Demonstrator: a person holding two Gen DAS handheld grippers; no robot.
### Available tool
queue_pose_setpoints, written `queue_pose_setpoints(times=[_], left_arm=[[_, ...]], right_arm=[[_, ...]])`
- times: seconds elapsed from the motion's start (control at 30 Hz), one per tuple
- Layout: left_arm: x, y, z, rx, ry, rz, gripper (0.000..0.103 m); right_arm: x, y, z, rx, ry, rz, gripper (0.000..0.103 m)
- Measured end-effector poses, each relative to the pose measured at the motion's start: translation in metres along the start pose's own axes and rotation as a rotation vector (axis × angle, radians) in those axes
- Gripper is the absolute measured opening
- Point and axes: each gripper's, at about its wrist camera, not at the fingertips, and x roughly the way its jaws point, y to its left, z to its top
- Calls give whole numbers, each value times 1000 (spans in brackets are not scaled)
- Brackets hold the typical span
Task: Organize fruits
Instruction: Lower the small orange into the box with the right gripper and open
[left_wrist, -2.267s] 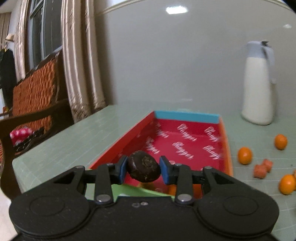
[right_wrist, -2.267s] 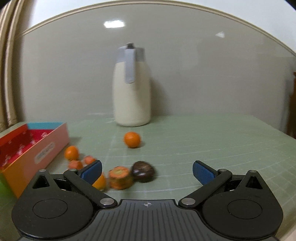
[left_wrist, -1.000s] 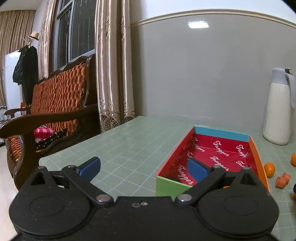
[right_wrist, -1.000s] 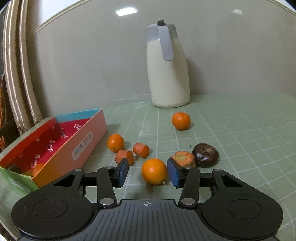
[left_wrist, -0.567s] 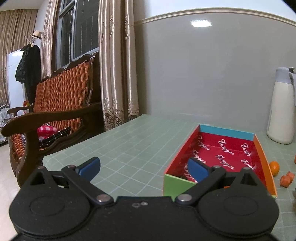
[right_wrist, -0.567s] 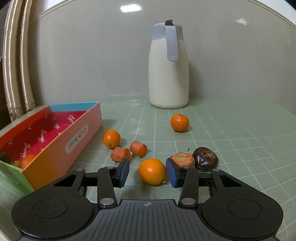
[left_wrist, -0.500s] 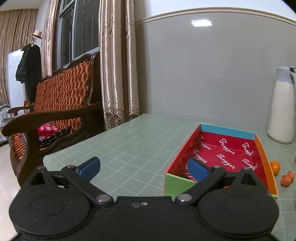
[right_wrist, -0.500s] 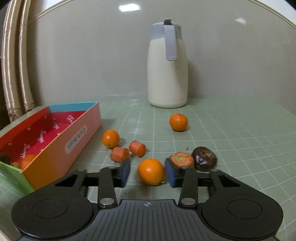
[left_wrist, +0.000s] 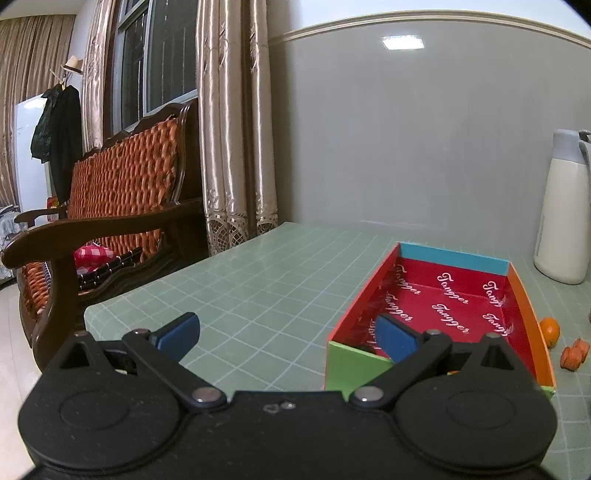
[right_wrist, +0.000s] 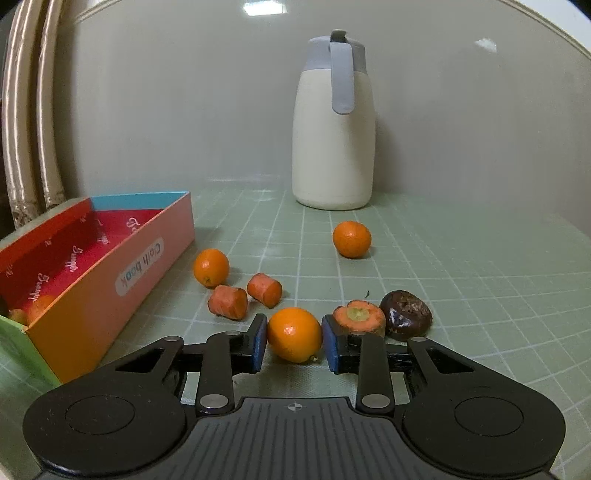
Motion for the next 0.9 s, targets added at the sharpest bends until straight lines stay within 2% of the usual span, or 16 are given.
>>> queue_pose_setpoints(times=[0.07, 0.17, 0.23, 0.3, 0.47, 0.57, 0.8, 0.87, 0.9], left_arm=[[0, 2, 1, -7, -3, 4, 95], [0, 7, 1, -24, -1, 10, 96], [2, 12, 1, -41, 9, 17, 96], [3, 16, 1, -59, 20, 23, 96], [9, 30, 1, -100, 48, 47, 96], [10, 36, 0, -111, 54, 61, 96], [10, 45, 1, -119, 57, 77, 96], [9, 44, 1, -124, 61, 75, 96], [9, 44, 1, -125, 60, 73, 96]], right_arm=[[-3, -3, 1, 38, -10, 18, 32], [-16, -1, 7, 80, -92, 104, 32], [-28, 11, 9, 47, -161, 168, 32], [-36, 22, 10, 30, -203, 271, 32], [-47, 55, 13, -55, -245, 423, 32], [-44, 74, 12, -104, -237, 447, 32], [-24, 100, 10, -136, -211, 429, 33], [-25, 100, 8, -138, -211, 424, 48], [-29, 98, 7, -130, -226, 416, 70]])
